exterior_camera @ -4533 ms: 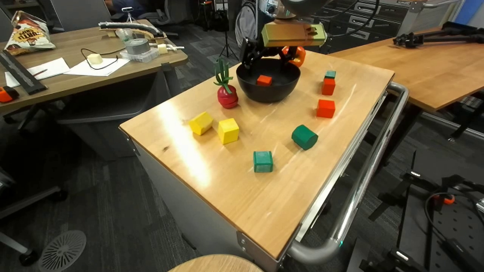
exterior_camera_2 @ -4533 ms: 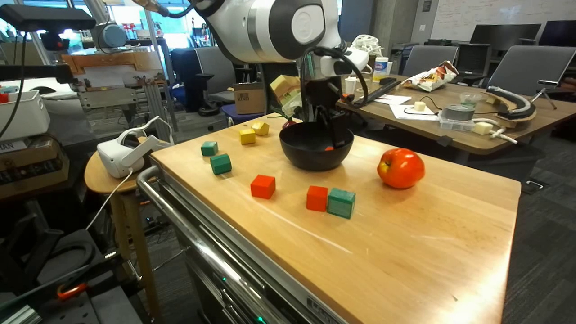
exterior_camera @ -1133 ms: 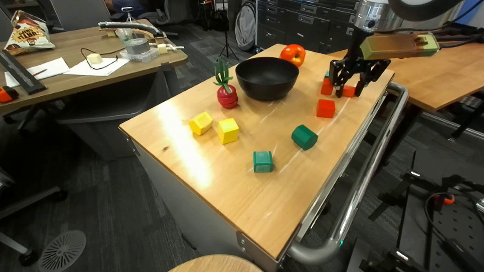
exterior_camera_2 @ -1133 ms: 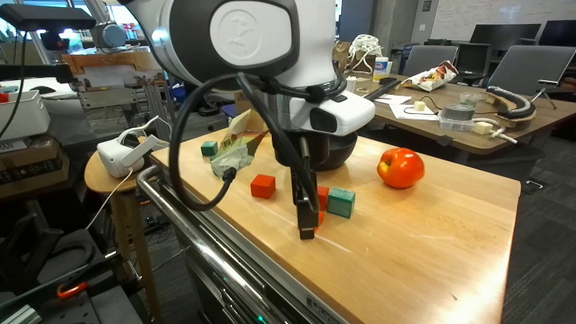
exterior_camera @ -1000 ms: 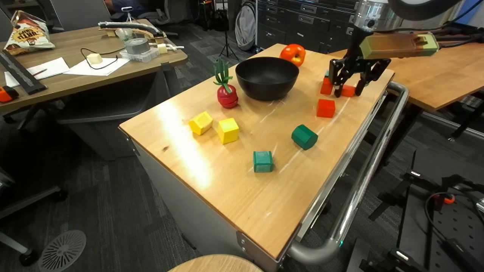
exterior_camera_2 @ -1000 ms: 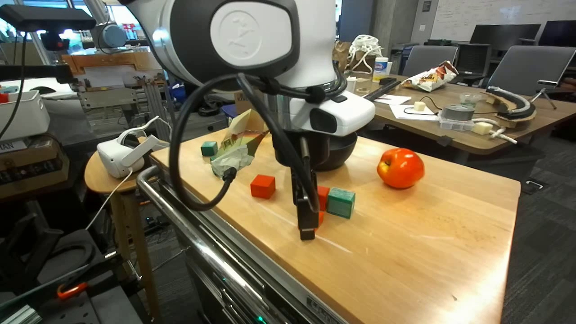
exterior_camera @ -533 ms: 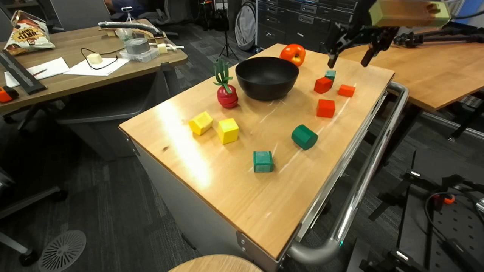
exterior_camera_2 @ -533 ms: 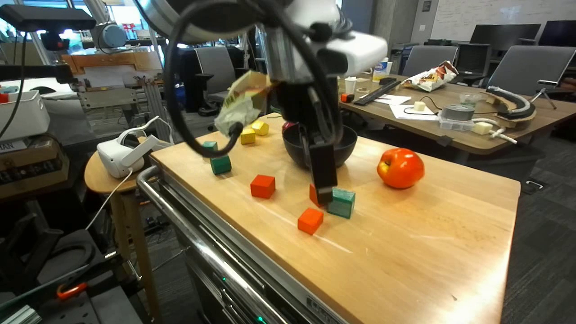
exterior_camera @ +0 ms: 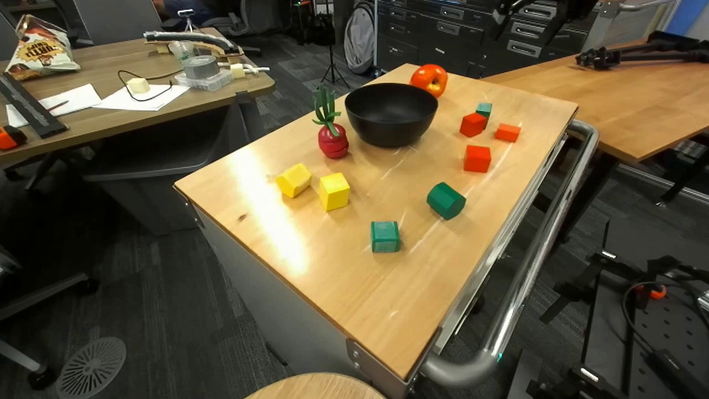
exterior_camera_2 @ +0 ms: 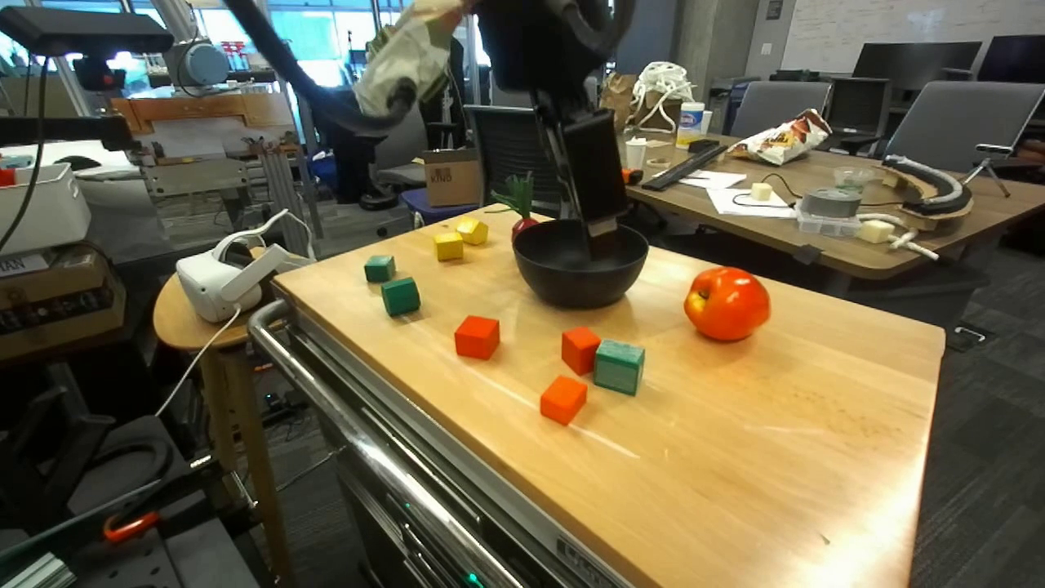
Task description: Remove the blocks from the black bowl
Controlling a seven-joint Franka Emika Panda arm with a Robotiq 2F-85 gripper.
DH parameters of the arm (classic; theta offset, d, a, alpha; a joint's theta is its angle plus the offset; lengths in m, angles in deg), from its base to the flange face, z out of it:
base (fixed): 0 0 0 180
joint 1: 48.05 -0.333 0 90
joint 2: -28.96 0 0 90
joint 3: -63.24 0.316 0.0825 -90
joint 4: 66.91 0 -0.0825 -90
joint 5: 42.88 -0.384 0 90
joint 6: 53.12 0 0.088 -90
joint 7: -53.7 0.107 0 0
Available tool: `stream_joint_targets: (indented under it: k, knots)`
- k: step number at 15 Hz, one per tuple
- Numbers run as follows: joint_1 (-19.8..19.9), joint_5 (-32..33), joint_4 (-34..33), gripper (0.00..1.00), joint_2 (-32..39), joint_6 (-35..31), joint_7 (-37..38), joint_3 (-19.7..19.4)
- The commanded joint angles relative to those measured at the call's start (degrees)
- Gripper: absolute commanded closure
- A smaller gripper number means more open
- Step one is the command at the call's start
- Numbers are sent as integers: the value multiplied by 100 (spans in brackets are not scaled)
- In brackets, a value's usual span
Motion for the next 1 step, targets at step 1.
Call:
stream_joint_targets:
  k: [1]
  knots:
    - [113, -63, -16, 0, 63, 2, -51, 110]
